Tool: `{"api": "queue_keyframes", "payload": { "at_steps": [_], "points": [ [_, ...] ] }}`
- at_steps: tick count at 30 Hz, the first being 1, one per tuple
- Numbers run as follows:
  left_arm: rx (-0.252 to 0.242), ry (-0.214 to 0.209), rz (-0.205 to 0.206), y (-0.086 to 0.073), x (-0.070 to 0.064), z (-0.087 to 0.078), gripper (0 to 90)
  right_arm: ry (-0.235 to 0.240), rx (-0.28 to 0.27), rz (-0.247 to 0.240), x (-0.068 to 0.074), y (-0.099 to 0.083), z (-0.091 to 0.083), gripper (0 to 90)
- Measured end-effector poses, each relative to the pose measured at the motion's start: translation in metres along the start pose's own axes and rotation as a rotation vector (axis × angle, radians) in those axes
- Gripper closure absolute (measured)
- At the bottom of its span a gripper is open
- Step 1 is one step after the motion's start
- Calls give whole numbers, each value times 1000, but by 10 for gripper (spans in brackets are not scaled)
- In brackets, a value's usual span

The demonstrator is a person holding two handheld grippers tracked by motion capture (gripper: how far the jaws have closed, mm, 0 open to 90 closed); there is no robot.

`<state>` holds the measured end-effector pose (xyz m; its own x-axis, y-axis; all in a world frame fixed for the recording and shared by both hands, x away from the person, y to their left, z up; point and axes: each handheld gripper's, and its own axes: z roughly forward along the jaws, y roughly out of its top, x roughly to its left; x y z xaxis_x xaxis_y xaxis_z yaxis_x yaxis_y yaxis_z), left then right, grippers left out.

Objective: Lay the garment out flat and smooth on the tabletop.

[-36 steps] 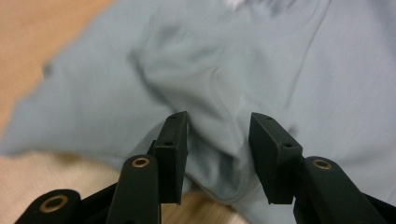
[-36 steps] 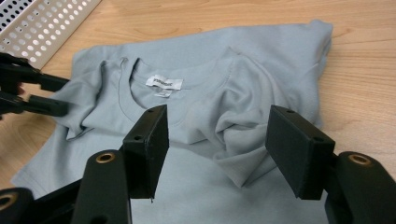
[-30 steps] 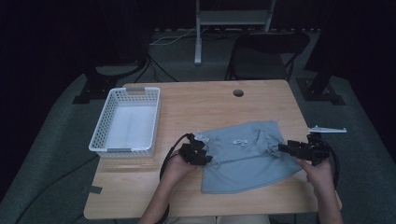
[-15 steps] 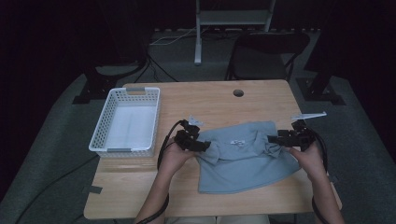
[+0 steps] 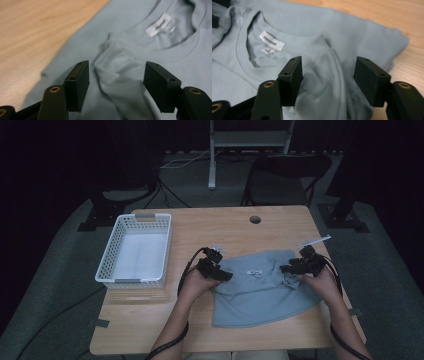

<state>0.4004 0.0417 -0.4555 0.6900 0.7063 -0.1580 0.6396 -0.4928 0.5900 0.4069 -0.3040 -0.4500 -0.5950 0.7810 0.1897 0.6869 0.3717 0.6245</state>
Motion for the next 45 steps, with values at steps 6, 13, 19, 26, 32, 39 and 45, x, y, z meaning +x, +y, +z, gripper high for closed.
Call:
{"api": "queue_keyframes", "payload": {
  "at_steps": [6, 13, 19, 26, 32, 39, 45],
  "points": [
    [22, 18, 48, -7, -5, 7, 388, 1, 28, -52, 8, -2, 2, 557],
    [-4, 15, 77, -14, -4, 1, 634, 13, 27, -53, 11, -9, -4, 802],
    [-24, -7, 108, -16, -11, -7, 829, 22, 21, -77, 20, -11, -15, 851],
    [-4, -94, 180, -23, -26, -23, 838, 79, -1, -72, 28, -24, -34, 853],
    [56, -181, 268, -43, -49, -32, 838, 180, 96, -124, 43, -43, -41, 853],
    [-134, -14, 253, 20, -25, -82, 846, 129, -10, -98, 26, 24, -70, 857],
    [-254, 377, -22, 110, 32, -72, 579, -147, -174, 151, -19, 131, -69, 500]
  ]
}}
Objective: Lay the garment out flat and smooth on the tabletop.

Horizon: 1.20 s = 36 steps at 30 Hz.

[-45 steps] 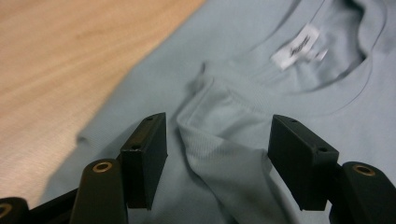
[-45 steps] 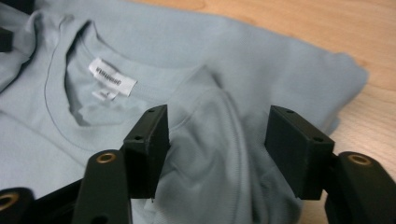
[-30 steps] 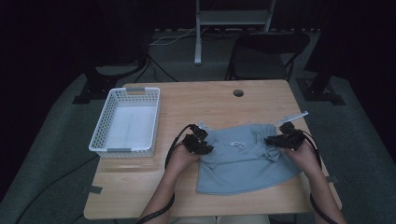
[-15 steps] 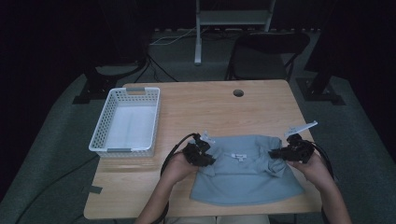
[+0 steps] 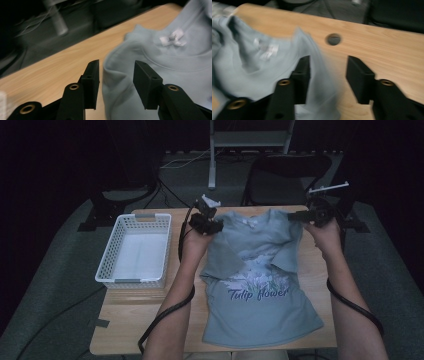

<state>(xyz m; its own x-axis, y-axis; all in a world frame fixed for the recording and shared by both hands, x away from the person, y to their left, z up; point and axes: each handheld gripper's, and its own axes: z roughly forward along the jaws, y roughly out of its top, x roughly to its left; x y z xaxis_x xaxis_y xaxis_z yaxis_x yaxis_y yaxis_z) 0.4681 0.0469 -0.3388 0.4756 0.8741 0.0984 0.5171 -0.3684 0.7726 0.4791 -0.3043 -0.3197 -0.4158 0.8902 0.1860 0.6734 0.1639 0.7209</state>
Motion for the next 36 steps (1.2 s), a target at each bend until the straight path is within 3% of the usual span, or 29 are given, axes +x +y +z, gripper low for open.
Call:
{"api": "queue_keyframes", "payload": {
  "at_steps": [1, 3, 6, 9, 12, 17, 19, 22, 24, 29, 33, 36],
  "points": [
    [33, -13, 8, 1, -1, 7, 572, -2, -12, 32, -2, 3, 4, 481],
    [106, -1, 104, -5, -9, 15, 493, 25, 8, 54, -4, 1, 11, 457],
    [133, -70, 88, -26, -13, 22, 492, 25, 54, 47, -5, -18, 24, 439],
    [135, -110, 80, -48, -19, 19, 491, 46, 81, 71, -10, -40, 32, 432],
    [141, -118, 119, -71, -27, 11, 491, 74, 95, 74, -9, -60, 33, 416],
    [122, -161, 112, -100, -39, -6, 467, 99, 131, 28, 1, -87, 33, 404],
    [120, -183, 137, -113, -47, -14, 467, 67, 117, 13, 5, -94, 28, 400],
    [112, -216, 140, -129, -57, -24, 466, 63, 65, 80, -6, -101, 16, 385],
    [112, -231, 142, -138, -63, -27, 463, 70, 75, 117, -14, -105, 14, 369],
    [96, -263, 149, -150, -78, -28, 441, 62, 115, 151, -22, -112, 22, 359],
    [101, -285, 155, -155, -86, -23, 441, 54, 155, 162, -23, -115, 34, 439],
    [102, -301, 160, -156, -88, -22, 441, 61, 200, 131, -20, -116, 41, 618]
  ]
}}
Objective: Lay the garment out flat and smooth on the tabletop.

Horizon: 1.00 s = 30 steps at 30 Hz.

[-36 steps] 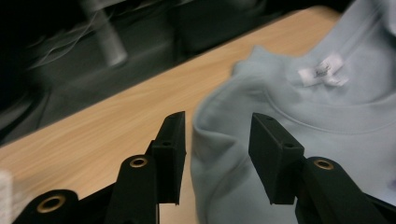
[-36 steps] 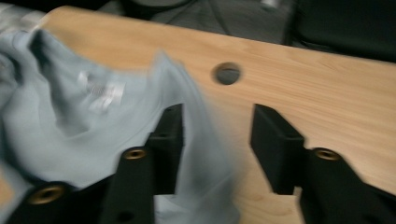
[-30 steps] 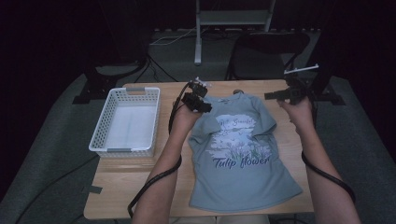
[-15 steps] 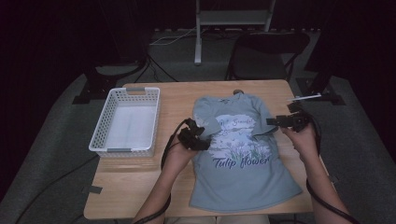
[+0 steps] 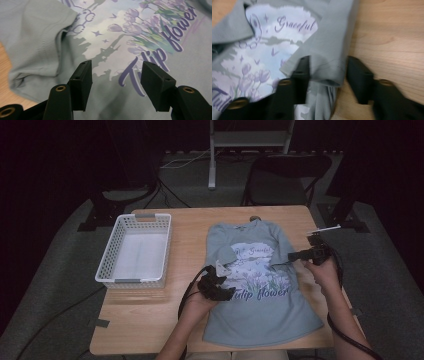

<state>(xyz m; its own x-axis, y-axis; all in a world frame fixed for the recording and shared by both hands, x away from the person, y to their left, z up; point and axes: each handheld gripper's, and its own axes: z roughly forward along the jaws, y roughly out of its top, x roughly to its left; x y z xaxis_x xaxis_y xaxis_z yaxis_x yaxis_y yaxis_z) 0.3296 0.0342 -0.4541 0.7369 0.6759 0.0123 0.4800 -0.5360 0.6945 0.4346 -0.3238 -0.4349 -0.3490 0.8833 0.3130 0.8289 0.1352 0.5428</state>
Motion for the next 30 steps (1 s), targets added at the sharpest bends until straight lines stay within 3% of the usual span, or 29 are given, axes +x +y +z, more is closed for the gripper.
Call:
{"api": "queue_keyframes", "payload": {
  "at_steps": [5, 18, 20, 25, 30],
  "points": [
    [-1, -3, -1, -2, 0, 2, 441, -15, 8, -5, -3, 3, 1, 860],
    [2, -15, 23, -2, -6, 3, 442, -133, 25, -15, -13, 33, -18, 871],
    [3, -16, 31, -2, -8, 3, 442, -201, 36, -9, -18, 46, -21, 871],
    [5, -24, 34, -3, -9, 4, 442, -301, 58, -9, -30, 64, -21, 871],
    [4, -31, 38, -3, -10, 5, 441, -355, 82, -13, -42, 78, -15, 870]
  ]
}}
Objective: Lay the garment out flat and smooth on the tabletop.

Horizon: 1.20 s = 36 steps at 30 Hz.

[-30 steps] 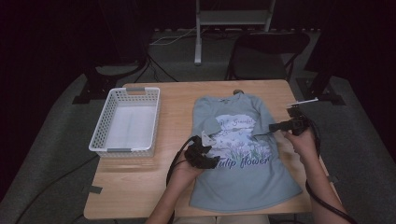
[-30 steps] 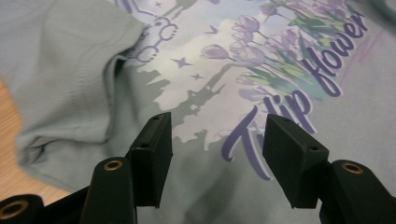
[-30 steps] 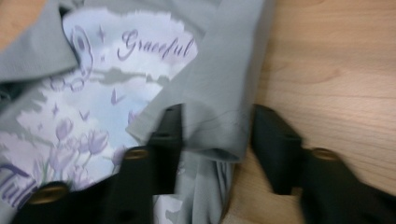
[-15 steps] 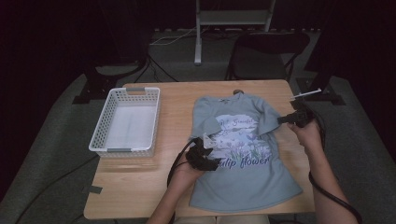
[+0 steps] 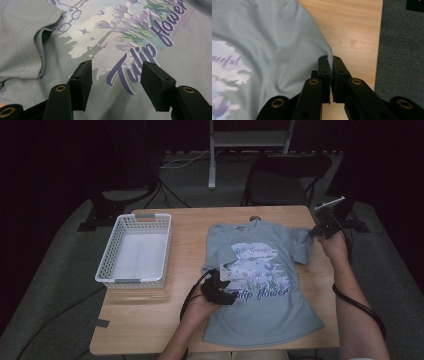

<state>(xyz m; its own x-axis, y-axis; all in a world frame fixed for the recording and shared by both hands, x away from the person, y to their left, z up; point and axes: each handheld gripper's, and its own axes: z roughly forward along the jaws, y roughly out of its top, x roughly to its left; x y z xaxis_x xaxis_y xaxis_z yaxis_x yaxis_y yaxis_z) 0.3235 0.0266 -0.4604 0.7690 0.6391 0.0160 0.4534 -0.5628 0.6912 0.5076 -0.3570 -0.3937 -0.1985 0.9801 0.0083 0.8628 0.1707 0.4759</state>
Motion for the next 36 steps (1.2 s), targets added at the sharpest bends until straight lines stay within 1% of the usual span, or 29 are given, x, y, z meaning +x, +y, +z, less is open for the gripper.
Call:
{"api": "queue_keyframes", "payload": {
  "at_steps": [1, 6, 8, 10, 12, 14, 15, 16, 17, 18, 19, 20, 21, 22, 23, 24, 25, 26, 27, 28, 29, 30, 31, 32, 33, 34, 36],
  "points": [
    [0, -2, 2, 0, 0, 1, 441, -11, 14, 6, -1, 2, 3, 870],
    [-6, -8, 4, 0, -2, 3, 441, -18, 51, 18, -4, 11, 21, 870],
    [-8, -14, 3, 1, -2, 3, 441, -24, 64, 35, -6, 13, 28, 870],
    [-14, -16, 4, 2, -2, 3, 441, -31, 79, 42, -8, 14, 35, 869],
    [-16, -16, 1, 2, -2, 3, 441, -64, 98, 62, -12, 14, 40, 869],
    [-13, -16, 3, 3, -2, 3, 441, -103, 131, 81, -17, 13, 44, 866],
    [-10, -17, 6, 3, -2, 4, 441, -111, 147, 89, -19, 12, 46, 862],
    [-10, -17, 6, 3, -2, 4, 442, -114, 165, 97, -21, 11, 49, 849],
    [-10, -19, 8, 3, -2, 4, 441, -122, 185, 98, -22, 10, 52, 812],
    [-8, -21, 9, 3, -2, 4, 441, -139, 193, 100, -24, 8, 53, 765],
    [-7, -20, 6, 3, -2, 4, 441, -153, 185, 111, -26, 7, 53, 700],
    [-7, -20, 2, 3, -2, 4, 442, -160, 176, 124, -28, 6, 52, 681],
    [-6, -21, 2, 3, -1, 4, 441, -153, 166, 131, -30, 4, 51, 657],
    [-6, -21, -1, 3, -1, 4, 441, -135, 159, 141, -31, 3, 50, 617],
    [-4, -20, -4, 2, -1, 4, 441, -117, 144, 148, -31, 3, 46, 601],
    [-3, -19, -4, 2, -1, 4, 441, -108, 132, 142, -30, 3, 43, 575],
    [-1, -18, -6, 2, -1, 4, 441, -99, 122, 148, -30, 3, 40, 552],
    [3, -19, -5, 2, -1, 4, 441, -79, 105, 152, -30, 3, 37, 541],
    [3, -18, -1, 2, -1, 4, 441, -56, 98, 162, -30, 3, 34, 521],
    [1, -22, -3, 3, -2, 3, 441, -35, 94, 161, -30, 3, 32, 518],
    [0, -26, -5, 2, -2, 3, 440, -6, 99, 154, -30, 4, 31, 523],
    [-2, -23, -10, 2, -1, 2, 414, 36, 116, 151, -29, 4, 32, 522],
    [-5, -19, -18, 2, -1, 1, 412, 69, 127, 142, -27, 3, 33, 517],
    [-6, -23, -24, 2, 0, 1, 412, 79, 140, 132, -25, 3, 34, 504],
    [-8, -23, -30, 2, 1, 0, 411, 74, 148, 121, -22, 2, 34, 495],
    [-10, -16, -37, 1, 2, -1, 411, 75, 146, 113, -19, 1, 34, 474],
    [-16, -19, -41, 1, 3, -2, 412, 101, 137, 100, -13, 0, 35, 427]
  ]
}}
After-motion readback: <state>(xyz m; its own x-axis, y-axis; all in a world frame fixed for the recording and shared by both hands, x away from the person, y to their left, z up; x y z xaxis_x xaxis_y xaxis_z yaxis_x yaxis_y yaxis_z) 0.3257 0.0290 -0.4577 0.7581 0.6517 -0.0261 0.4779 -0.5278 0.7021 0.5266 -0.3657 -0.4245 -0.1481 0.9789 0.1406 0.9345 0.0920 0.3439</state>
